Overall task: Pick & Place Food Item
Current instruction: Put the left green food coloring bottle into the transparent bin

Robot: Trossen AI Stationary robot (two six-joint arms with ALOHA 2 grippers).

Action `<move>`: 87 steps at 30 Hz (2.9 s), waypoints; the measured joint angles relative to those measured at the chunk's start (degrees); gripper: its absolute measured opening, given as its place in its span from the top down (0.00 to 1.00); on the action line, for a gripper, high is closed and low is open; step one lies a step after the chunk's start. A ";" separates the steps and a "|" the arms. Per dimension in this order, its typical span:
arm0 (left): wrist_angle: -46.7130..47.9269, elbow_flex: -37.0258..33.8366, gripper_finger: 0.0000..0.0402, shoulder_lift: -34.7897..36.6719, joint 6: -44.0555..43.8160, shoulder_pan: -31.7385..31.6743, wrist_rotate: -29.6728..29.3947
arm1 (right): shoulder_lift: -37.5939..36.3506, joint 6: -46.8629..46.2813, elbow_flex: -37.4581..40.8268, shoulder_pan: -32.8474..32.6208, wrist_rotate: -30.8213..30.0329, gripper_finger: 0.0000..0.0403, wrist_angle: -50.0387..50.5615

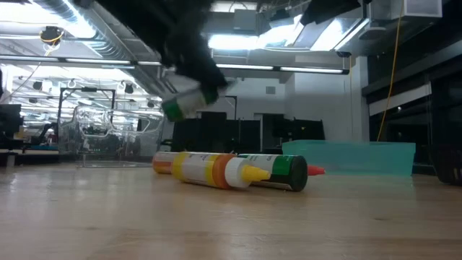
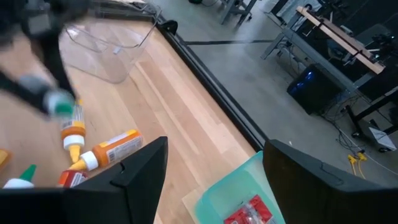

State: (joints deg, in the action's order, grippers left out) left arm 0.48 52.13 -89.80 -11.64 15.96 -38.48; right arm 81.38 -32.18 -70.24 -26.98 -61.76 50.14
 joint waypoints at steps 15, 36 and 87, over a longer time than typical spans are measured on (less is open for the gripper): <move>-65.66 -38.48 0.74 30.02 34.50 7.16 -19.04 | 0.00 0.98 0.00 -0.03 0.25 0.36 0.17; -75.86 -50.39 0.74 37.46 30.79 16.56 -11.72 | 0.00 0.72 0.00 0.95 0.93 0.36 -0.03; -90.38 -21.08 0.74 -25.58 14.30 -0.46 9.04 | -0.02 1.19 0.00 1.77 4.38 0.36 -0.23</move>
State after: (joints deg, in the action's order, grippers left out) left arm -89.90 31.05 -115.38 2.66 15.50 -29.44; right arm 81.36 -30.99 -70.24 -25.21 -57.39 49.91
